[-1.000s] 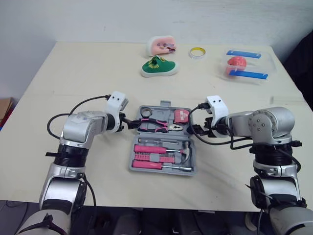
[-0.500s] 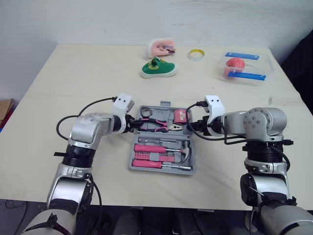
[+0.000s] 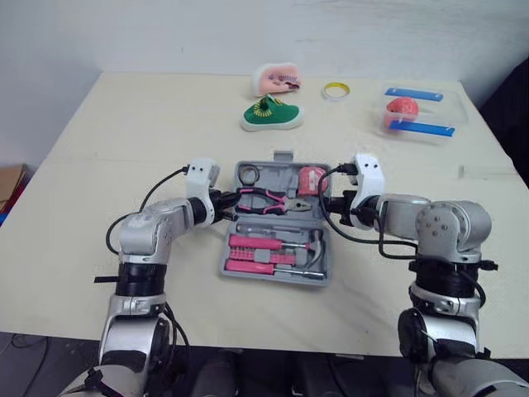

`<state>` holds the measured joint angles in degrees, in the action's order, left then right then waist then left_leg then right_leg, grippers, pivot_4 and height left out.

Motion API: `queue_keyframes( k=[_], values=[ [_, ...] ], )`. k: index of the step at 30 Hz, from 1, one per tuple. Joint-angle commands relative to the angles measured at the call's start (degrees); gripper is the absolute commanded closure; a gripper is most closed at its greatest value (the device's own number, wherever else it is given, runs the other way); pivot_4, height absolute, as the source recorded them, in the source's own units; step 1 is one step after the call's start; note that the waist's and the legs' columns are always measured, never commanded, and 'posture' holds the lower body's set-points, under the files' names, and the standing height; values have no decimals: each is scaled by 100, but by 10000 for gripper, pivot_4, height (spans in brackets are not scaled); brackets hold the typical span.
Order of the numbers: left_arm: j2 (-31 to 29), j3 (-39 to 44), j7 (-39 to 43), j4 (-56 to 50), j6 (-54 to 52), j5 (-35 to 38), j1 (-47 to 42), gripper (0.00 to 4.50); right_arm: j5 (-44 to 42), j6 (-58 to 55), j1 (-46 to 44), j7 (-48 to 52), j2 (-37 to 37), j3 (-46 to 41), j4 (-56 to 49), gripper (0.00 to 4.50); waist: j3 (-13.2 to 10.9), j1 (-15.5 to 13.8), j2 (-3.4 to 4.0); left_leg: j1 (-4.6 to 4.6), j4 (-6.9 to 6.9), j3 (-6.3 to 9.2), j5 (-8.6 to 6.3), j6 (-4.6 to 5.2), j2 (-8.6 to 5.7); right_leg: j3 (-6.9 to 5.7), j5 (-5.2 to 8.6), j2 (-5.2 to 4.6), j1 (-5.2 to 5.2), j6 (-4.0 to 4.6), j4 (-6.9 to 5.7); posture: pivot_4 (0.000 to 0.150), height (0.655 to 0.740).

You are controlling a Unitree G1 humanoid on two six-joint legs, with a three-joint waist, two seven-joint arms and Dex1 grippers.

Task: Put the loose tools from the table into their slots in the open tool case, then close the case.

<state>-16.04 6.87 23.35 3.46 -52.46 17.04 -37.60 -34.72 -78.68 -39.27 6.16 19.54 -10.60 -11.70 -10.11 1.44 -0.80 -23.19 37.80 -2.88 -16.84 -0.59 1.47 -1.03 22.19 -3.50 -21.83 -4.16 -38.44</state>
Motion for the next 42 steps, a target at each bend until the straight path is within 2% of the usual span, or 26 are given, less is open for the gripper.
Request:
queue_keyframes(
  k=[1, 6, 12, 14, 17, 21, 22, 24, 26, 33, 36, 42],
  values=[
    [-186, -86, 267, -222, 1566, -247, 247, 44980, 392, 1658, 580, 879, 346, 476, -491, 45000, 0, 1, -1, -1, -2, -1, 0, 0, 0, 0, 0, 0, 0, -1, 2, 1500, 7400],
    [-266, -348, 668, 228, 4145, -708, 794, 44980, 1800, 4855, 1574, 1669, 797, 1189, 212, 45000, -4, 14, -2, 2, -5, -15, -3, 5, -1, 4, -4, 3, 0, -7, 20, 1500, 7400],
    [-611, -523, 635, 936, 6365, -1361, 1283, 44980, 3567, 8508, 2132, 1628, 1310, 1875, 1508, 45000, -4, 11, -3, 13, 3, -18, -6, 15, 2, 9, -6, 1, 13, -10, 43, 1500, 7400],
    [-728, -482, 657, 1107, 6938, -1411, 1464, 44980, 4036, 9410, 2256, 1509, 1478, 2024, 1794, 45000, -3, 18, -2, 17, 5, -17, -8, 18, 4, 8, -6, 0, 17, -10, 45, 1500, 7400],
    [-973, -505, 624, 1290, 7541, -1581, 1684, 44980, 4551, 10184, 2382, 1216, 1588, 2099, 2028, 45000, -3, 41, -3, 26, 4, -21, -10, 21, 8, 9, -6, 1, 24, -10, 47, 1500, 7400],
    [-1096, -477, 625, 1384, 7955, -1533, 1840, 44980, 4993, 10790, 2515, 931, 1636, 2107, 2257, 45000, -3, 32, -2, 50, -1, -31, -11, 21, 11, 16, -6, 1, 39, -10, 42, 1500, 7400],
    [-1100, -426, 591, 1393, 8027, -1479, 1890, 41450, 4669, 10779, 2602, 1149, 1574, 2083, 2286, 41077, -3, 29, -2, 51, -1, -32, -11, 21, 11, 18, -6, 1, 41, -10, 43, 1500, 7400],
    [-1195, -362, 661, 1401, 8015, -1368, 2008, 35085, 4795, 11009, 2692, 1077, 1667, 2006, 2346, 33948, -3, 23, -3, 59, -2, -33, -11, 21, 11, 19, -6, 1, 50, -10, 44, 1500, 7400],
    [-1560, -195, 873, 1469, 7974, -1262, 2221, 25553, 5098, 11271, 2873, 913, 2003, 1758, 2194, 23016, -3, 31, -3, 84, -15, -35, -13, 23, 10, 21, -5, 0, 71, -9, 51, 1500, 7400],
    [-2490, 375, 1733, 1813, 7500, -631, 2816, 25553, 4808, 11617, 3826, 1118, 2815, 993, 2119, 23016, -4, 36, -2, 109, -49, -60, -11, 21, 13, 41, -4, 0, 75, -7, 59, 1500, 7400],
    [-2527, 527, 1965, 1869, 7148, -323, 2717, 25553, 4335, 11450, 4081, 1423, 2925, 754, 2122, 23016, -4, 3, -4, 111, -46, -54, -17, 31, 10, 35, -4, -4, 87, -7, 64, 1500, 7400],
    [-2366, 535, 2005, 1690, 6715, -162, 2299, 25553, 3367, 10827, 4249, 2078, 2892, 470, 1486, 23016, -4, 19, -4, 115, -44, -51, -17, 31, 10, 31, -4, -3, 93, -7, 62, 1500, 7400]
  ],
)
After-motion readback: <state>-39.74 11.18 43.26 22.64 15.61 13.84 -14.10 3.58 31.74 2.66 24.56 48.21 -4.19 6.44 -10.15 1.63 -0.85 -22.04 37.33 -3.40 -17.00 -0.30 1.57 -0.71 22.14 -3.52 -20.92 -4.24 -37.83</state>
